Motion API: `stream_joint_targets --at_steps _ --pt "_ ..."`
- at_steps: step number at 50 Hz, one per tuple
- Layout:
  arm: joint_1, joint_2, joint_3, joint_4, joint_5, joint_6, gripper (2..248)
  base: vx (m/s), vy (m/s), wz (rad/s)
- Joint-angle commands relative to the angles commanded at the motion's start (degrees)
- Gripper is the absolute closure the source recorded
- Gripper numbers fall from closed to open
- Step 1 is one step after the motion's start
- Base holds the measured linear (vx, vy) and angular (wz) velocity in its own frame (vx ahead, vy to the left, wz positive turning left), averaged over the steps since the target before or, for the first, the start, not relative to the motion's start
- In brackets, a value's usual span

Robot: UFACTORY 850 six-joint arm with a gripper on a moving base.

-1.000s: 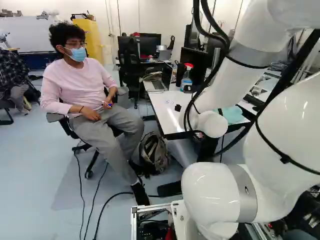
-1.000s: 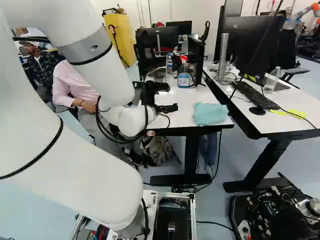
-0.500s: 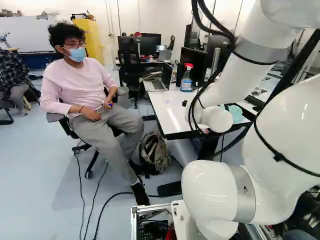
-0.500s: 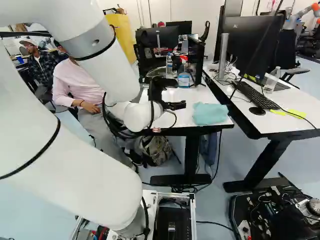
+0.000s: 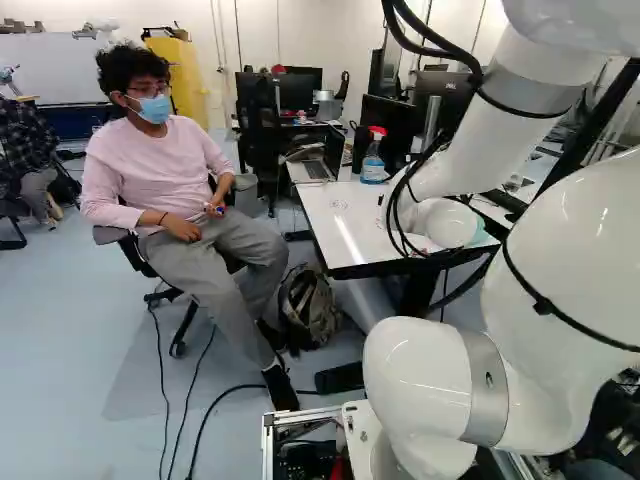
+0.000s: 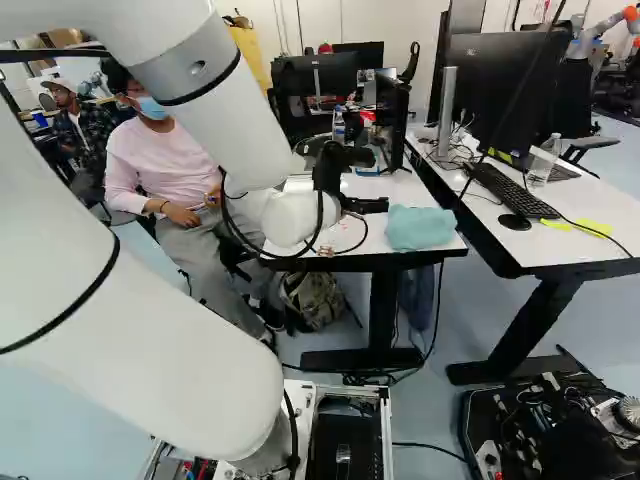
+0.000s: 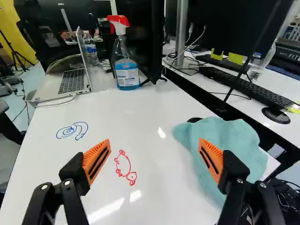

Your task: Clean the table with the green towel

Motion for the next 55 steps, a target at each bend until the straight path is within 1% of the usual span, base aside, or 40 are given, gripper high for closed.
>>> stream_joint_targets --at_steps 18,46,55 --pt "-3.56 0.58 -2.05 -0.15 -3.87 0.00 3 0.000 0.000 0.000" --pt "-9.04 -3.17 -5.53 -1.27 -10.26 0.00 3 0.000 0.000 0.000" --pt "-10.74 -4.46 -6.77 -1.58 -10.72 0.00 3 0.000 0.000 0.000"
